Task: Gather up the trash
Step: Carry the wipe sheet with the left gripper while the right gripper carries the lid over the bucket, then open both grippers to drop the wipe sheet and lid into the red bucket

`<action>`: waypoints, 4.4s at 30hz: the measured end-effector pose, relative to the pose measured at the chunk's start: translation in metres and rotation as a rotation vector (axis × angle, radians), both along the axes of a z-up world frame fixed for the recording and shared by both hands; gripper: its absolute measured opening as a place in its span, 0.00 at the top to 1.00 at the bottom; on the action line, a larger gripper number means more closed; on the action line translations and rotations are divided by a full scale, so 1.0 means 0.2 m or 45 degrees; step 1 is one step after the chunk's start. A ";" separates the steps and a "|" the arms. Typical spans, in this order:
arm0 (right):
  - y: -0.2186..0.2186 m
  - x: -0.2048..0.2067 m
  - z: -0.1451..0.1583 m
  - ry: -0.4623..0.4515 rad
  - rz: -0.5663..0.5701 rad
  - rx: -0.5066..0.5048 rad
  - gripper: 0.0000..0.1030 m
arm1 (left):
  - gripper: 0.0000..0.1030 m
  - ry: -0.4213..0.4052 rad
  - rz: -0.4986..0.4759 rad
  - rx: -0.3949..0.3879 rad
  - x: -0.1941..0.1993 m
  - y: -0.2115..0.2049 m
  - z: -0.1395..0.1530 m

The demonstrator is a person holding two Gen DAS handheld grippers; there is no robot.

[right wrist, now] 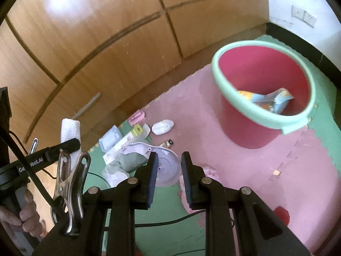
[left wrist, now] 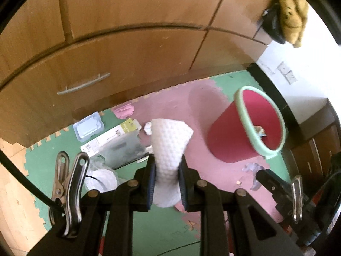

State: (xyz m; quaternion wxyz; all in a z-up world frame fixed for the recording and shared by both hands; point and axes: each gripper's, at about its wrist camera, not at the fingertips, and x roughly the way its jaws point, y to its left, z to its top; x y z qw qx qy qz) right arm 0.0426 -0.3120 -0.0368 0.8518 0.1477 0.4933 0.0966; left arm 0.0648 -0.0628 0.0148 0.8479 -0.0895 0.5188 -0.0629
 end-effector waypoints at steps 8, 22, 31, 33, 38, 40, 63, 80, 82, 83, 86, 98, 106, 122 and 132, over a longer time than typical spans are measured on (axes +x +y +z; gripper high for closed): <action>-0.18 -0.11 0.31 -0.086 -0.047 0.020 0.77 | 0.81 -0.062 -0.033 -0.034 -0.12 -0.15 0.28; -0.51 -0.11 0.62 -0.178 -0.107 -0.011 0.77 | 0.81 -0.172 -0.214 -0.070 -0.13 -0.53 0.46; -0.69 0.05 0.53 -0.154 -0.138 -0.008 0.77 | 0.80 -0.139 -0.273 -0.118 0.06 -0.83 0.37; -0.74 0.10 0.48 -0.123 -0.157 -0.005 0.77 | 0.80 -0.117 -0.289 -0.136 0.13 -0.91 0.32; -0.83 0.21 0.36 -0.061 -0.203 0.013 0.77 | 0.80 -0.091 -0.317 -0.162 0.28 -1.06 0.22; -0.86 0.26 0.32 -0.043 -0.221 0.001 0.77 | 0.80 -0.085 -0.331 -0.168 0.34 -1.11 0.16; -1.01 0.49 -0.12 0.138 -0.424 0.006 0.77 | 0.80 0.022 -0.381 -0.076 0.61 -1.41 -0.24; -1.00 0.49 -0.19 0.169 -0.475 -0.015 0.77 | 0.79 0.059 -0.384 -0.044 0.62 -1.43 -0.31; -1.01 0.49 -0.19 0.174 -0.481 -0.009 0.77 | 0.79 0.058 -0.387 -0.037 0.62 -1.44 -0.31; -1.01 0.49 -0.19 0.173 -0.482 -0.009 0.77 | 0.79 0.056 -0.386 -0.034 0.62 -1.43 -0.31; -1.02 0.49 -0.18 0.167 -0.486 -0.008 0.77 | 0.78 0.057 -0.381 -0.028 0.62 -1.44 -0.31; -1.03 0.49 -0.17 0.156 -0.484 -0.007 0.77 | 0.66 0.049 -0.371 0.014 0.61 -1.44 -0.31; -1.03 0.49 -0.17 0.154 -0.482 -0.005 0.77 | 0.63 0.060 -0.355 0.028 0.61 -1.42 -0.31; -1.03 0.50 -0.17 0.158 -0.484 0.004 0.77 | 0.57 0.086 -0.364 0.011 0.62 -1.42 -0.32; -1.03 0.51 -0.18 0.166 -0.492 0.002 0.69 | 0.57 0.089 -0.330 0.016 0.62 -1.39 -0.31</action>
